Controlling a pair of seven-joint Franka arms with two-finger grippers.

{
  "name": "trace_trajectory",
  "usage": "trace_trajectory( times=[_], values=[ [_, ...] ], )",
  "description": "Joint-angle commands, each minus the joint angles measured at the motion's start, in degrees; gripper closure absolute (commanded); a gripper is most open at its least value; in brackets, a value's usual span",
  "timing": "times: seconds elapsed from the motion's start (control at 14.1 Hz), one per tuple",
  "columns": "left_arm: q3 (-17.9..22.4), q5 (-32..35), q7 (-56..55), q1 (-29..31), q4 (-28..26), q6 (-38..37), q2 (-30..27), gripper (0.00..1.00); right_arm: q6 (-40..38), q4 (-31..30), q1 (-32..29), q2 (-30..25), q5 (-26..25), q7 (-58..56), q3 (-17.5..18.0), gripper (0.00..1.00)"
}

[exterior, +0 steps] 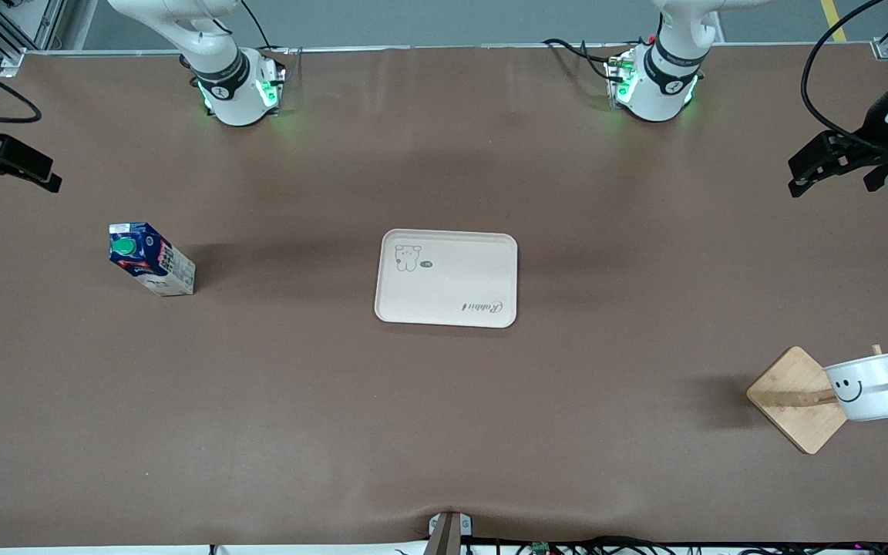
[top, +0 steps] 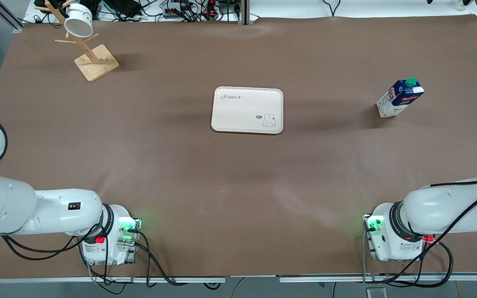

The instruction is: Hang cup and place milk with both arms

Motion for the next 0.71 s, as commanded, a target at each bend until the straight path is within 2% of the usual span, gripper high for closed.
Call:
trace_trajectory(
  times=[0.0,0.07,0.21,0.43,0.64],
  values=[
    [0.11,-0.07,0.43,0.12,0.90,-0.93,-0.36,0.00,2.80,-3.83,-0.36,-2.51,0.52,0.09,0.02,0.00],
    [0.11,-0.07,0.35,0.12,0.99,-1.02,-0.28,0.00,2.98,-3.14,-0.27,-2.25,0.17,0.18,0.11,0.00],
    [0.11,-0.07,0.35,0.04,1.08,-1.02,-0.27,0.00,2.36,4.12,-0.36,-1.72,-0.18,0.70,0.02,0.00],
    [0.11,-0.07,0.35,0.04,1.08,-1.02,-0.19,0.00,-2.72,1.54,-0.97,-2.16,-0.01,0.18,-0.07,0.00],
    [0.11,-0.07,0.35,0.04,1.08,-1.02,-0.27,0.00,-2.21,0.39,-0.88,-2.51,0.26,0.27,-0.06,0.00]
  ],
)
